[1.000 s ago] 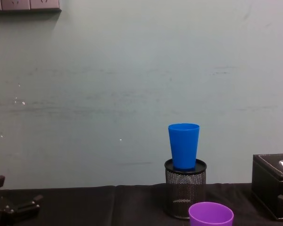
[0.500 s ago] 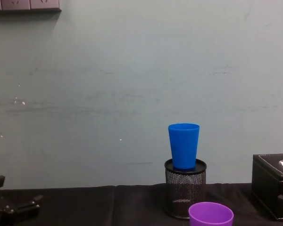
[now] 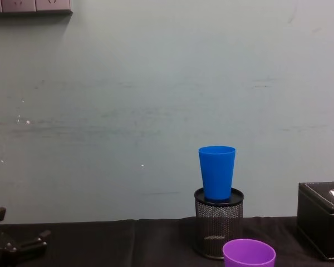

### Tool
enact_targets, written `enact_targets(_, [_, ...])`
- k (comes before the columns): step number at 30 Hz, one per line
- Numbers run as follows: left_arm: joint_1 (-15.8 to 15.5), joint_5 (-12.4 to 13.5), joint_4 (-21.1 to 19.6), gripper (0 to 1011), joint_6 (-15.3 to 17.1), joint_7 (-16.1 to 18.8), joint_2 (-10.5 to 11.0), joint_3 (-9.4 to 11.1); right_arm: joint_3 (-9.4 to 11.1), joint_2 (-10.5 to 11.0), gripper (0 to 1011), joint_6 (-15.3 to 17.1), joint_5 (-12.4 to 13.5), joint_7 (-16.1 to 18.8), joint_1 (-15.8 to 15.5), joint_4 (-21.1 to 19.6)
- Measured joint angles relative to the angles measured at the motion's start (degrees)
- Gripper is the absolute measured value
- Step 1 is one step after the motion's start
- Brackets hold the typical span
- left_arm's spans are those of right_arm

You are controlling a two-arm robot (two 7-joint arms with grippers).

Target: Pick up one cup with a gripper and tap it against the other cup.

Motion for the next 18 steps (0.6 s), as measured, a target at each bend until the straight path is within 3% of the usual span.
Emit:
enact_targets(9, [0.0,0.0,0.0,1000,0.0,0.0,0.0,0.0,-2.1,-5.3,1003,-1.8,2.2,6.1,1.5,2.2])
enact_targets(18, [0.0,0.0,0.0,1000,0.0,0.0,0.0,0.0,-1.7,-10.3,1003,-2.5,4.6,9.3,4.9,8.0])
